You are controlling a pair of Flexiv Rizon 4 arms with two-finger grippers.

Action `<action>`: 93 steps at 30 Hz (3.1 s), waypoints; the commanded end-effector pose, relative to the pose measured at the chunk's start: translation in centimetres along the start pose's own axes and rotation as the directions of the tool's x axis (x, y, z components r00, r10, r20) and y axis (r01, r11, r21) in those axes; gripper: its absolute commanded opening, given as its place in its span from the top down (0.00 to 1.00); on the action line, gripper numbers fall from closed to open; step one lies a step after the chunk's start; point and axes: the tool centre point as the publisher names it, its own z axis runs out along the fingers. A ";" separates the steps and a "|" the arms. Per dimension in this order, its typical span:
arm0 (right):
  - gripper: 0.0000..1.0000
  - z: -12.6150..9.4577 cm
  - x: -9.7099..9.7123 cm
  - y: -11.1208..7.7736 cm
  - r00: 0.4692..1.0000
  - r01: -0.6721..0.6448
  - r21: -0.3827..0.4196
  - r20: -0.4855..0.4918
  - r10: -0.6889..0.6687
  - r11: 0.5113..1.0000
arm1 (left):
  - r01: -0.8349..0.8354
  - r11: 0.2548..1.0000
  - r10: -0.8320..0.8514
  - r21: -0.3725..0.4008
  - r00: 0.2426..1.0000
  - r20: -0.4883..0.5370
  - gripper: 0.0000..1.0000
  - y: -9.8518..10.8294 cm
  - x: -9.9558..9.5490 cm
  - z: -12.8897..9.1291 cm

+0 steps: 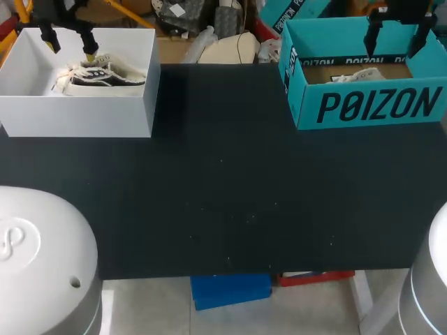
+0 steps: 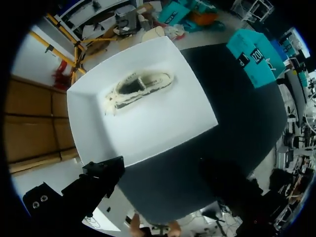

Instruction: Take the shoe out of the shoebox, open the shoe tongue, remove and reinsert the insole, then place the shoe into the shoebox

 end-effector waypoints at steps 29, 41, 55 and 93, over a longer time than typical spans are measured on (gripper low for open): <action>0.00 0.0 0.0 0.0 1.000 0.000 0.000 0.000 0.000 1.000 | -0.938 0.342 0.939 0.059 0.343 0.021 0.22 -3.4 -4.8 4.1; 0.00 0.0 0.0 0.0 1.000 0.000 0.000 0.000 0.000 1.000 | -0.927 0.375 0.927 0.015 0.375 -0.002 0.29 -7.5 -6.0 8.2; 0.00 0.0 0.0 0.0 1.000 0.000 0.000 0.000 0.000 1.000 | -0.933 0.361 0.931 -0.005 0.361 -0.046 0.25 -10.2 -6.5 13.4; 0.00 0.0 0.0 0.0 1.000 0.000 0.000 0.000 0.000 1.000 | -0.876 0.481 0.876 0.025 0.478 -0.067 0.15 -11.9 -6.5 14.7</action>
